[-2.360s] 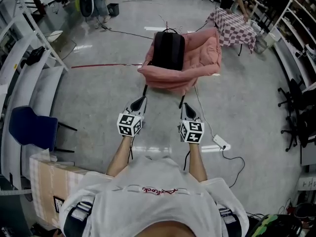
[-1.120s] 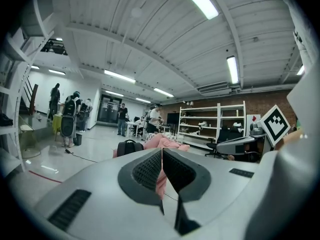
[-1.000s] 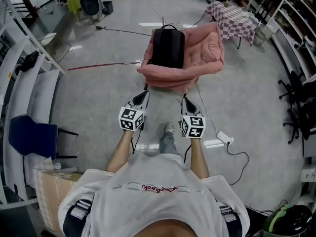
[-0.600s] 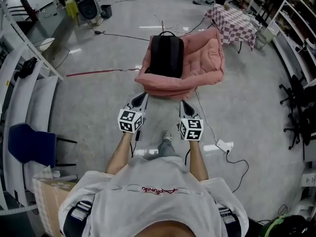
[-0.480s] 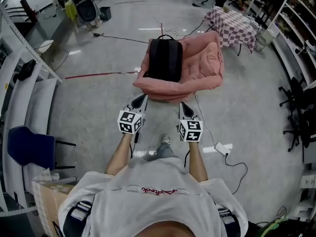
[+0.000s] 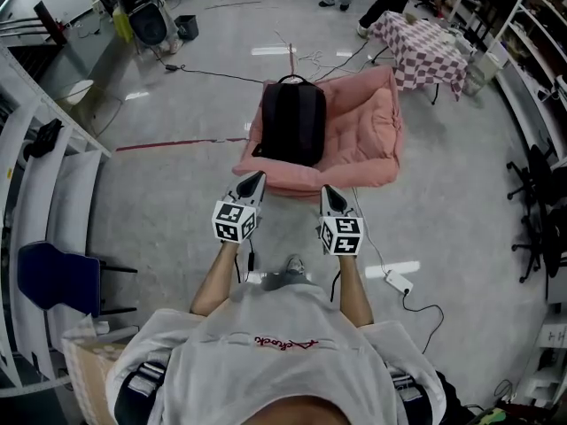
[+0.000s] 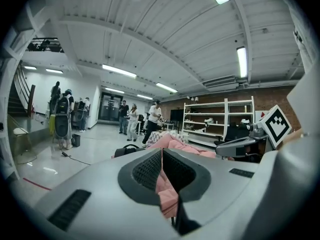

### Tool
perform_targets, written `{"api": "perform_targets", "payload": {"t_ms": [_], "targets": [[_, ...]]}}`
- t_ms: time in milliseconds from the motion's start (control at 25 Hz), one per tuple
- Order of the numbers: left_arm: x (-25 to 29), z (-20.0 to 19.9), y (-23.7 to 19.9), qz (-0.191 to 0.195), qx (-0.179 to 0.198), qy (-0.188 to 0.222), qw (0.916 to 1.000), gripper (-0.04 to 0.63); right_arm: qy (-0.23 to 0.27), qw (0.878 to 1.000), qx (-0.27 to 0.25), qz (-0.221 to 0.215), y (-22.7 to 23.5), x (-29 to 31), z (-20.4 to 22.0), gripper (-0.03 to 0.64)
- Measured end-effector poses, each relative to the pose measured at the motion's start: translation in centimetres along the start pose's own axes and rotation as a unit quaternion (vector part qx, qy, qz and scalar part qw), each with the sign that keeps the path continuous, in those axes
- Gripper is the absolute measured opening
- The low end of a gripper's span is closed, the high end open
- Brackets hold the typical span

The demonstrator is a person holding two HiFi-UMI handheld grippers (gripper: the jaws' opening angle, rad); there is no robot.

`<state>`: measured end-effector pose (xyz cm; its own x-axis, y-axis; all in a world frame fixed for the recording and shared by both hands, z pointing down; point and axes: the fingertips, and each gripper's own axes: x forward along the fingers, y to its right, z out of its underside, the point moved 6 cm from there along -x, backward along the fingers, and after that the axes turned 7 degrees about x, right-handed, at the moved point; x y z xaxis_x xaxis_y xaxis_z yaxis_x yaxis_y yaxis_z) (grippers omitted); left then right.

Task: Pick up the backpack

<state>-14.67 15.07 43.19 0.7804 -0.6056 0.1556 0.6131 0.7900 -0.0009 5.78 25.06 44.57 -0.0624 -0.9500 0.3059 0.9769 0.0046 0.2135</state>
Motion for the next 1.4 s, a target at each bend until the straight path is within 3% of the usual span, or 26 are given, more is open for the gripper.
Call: {"api": "perform_targets", "payload": {"t_ms": [720,1400], "targets": [[11.6,-1.7,-5.1,-0.040,0.005,-0.003,0.9992,0.017,-0.016,0.999,-0.012,-0.046,6.5,11.3,-4.5,0.020],[11.5,0.9,-5.0,-0.050,-0.016,-0.027,0.9982,0.017,-0.043,0.997,-0.010,-0.058,6.6,12.2,-2.5,0.020]]}}
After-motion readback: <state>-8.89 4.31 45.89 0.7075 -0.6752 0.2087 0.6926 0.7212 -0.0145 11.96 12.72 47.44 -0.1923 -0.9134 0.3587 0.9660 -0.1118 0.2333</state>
